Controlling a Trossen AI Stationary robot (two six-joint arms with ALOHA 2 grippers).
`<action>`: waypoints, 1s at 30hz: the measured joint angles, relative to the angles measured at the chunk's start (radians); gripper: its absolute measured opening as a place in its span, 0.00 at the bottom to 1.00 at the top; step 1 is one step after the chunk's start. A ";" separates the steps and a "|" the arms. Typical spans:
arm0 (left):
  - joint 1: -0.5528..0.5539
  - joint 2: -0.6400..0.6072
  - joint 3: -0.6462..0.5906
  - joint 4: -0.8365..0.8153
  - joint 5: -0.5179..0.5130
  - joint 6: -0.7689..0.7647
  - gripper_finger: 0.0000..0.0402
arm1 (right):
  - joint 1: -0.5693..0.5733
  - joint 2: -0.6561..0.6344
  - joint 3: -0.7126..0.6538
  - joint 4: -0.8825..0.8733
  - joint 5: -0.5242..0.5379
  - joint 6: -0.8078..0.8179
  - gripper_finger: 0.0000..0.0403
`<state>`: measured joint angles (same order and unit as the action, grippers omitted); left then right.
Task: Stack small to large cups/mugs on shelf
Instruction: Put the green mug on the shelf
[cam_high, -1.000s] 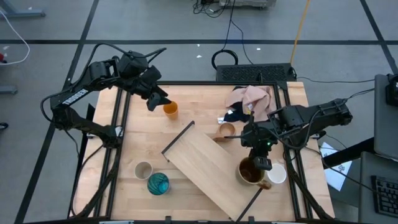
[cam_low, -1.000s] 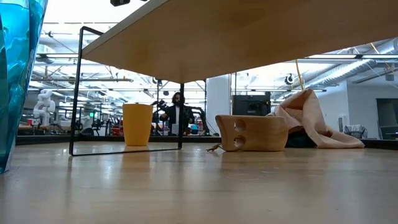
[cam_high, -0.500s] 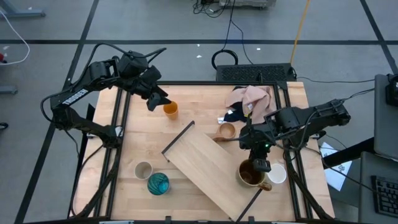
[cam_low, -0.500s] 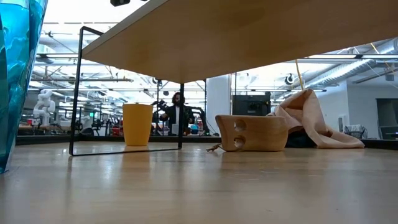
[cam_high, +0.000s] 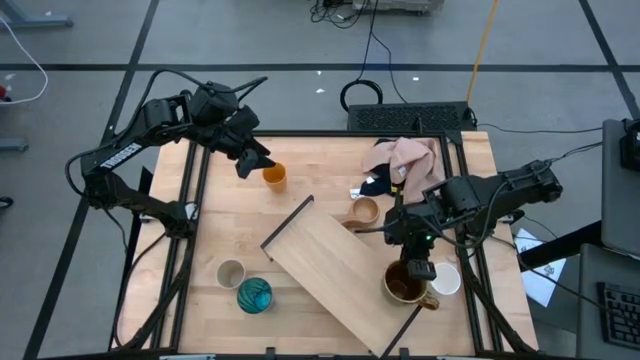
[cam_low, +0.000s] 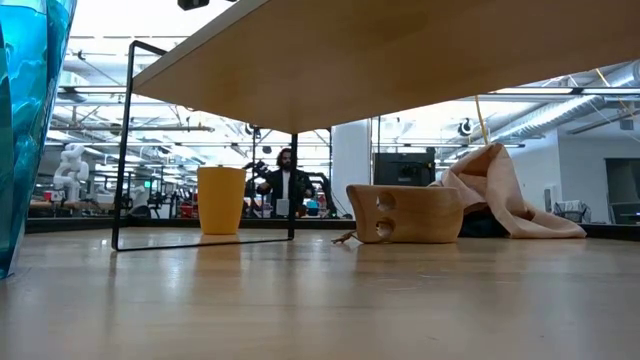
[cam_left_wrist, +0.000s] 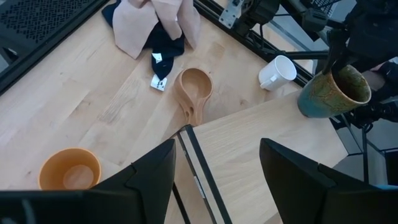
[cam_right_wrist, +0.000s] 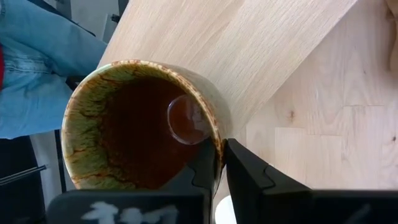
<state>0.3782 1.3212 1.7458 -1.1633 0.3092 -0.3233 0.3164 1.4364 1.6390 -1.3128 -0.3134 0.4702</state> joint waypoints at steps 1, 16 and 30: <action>0.000 0.000 0.000 0.000 0.000 0.000 0.58 | 0.000 0.000 0.000 0.000 0.000 0.000 0.05; 0.000 0.000 0.000 0.000 0.000 0.001 0.58 | 0.000 0.000 -0.002 0.016 -0.024 0.015 0.18; 0.000 0.000 0.000 0.000 0.003 0.001 0.58 | -0.003 0.000 -0.002 0.039 -0.031 0.018 0.26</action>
<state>0.3782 1.3212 1.7458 -1.1637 0.3119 -0.3222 0.3134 1.4364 1.6371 -1.2735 -0.3439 0.4877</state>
